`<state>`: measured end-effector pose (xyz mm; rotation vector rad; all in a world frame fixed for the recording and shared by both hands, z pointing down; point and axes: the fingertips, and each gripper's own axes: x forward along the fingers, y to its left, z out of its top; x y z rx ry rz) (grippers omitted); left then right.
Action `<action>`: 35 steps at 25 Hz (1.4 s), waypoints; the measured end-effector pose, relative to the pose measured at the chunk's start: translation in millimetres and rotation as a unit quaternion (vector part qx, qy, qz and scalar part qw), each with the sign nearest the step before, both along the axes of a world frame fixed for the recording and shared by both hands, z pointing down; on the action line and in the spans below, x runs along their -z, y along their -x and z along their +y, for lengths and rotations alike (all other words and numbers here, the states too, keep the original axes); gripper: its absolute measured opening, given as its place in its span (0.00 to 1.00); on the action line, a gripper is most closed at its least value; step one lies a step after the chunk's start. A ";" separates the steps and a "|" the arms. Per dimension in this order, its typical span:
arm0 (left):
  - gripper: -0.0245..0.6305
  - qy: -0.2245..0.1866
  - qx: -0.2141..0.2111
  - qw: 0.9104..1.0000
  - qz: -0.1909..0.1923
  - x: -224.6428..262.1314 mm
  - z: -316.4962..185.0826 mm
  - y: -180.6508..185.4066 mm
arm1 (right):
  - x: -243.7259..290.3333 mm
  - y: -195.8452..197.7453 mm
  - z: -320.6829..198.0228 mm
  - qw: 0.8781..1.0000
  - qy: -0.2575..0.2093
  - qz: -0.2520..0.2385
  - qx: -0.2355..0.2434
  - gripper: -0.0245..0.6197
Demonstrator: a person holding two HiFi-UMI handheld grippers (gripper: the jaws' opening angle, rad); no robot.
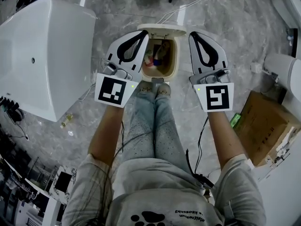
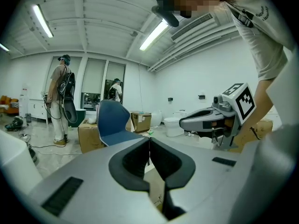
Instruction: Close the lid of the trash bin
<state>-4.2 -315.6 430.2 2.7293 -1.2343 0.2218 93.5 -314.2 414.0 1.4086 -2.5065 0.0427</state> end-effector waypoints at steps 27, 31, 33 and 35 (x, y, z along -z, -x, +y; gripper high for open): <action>0.13 0.067 -0.072 0.993 -0.072 -87.0 -22.4 3.3 | -90.7 6.2 -17.6 0.993 0.058 0.052 0.085 0.18; 0.26 0.083 -0.085 0.989 -0.084 -97.5 -24.6 5.2 | -108.1 3.9 -15.5 0.988 0.096 0.077 0.093 0.23; 0.27 0.087 -0.088 0.988 -0.092 -103.2 -24.9 5.7 | -115.9 2.2 -15.5 0.986 0.105 0.085 0.097 0.25; 0.28 0.090 -0.092 0.987 -0.100 -108.9 -25.6 5.8 | -123.8 -0.4 -15.3 0.984 0.114 0.094 0.101 0.27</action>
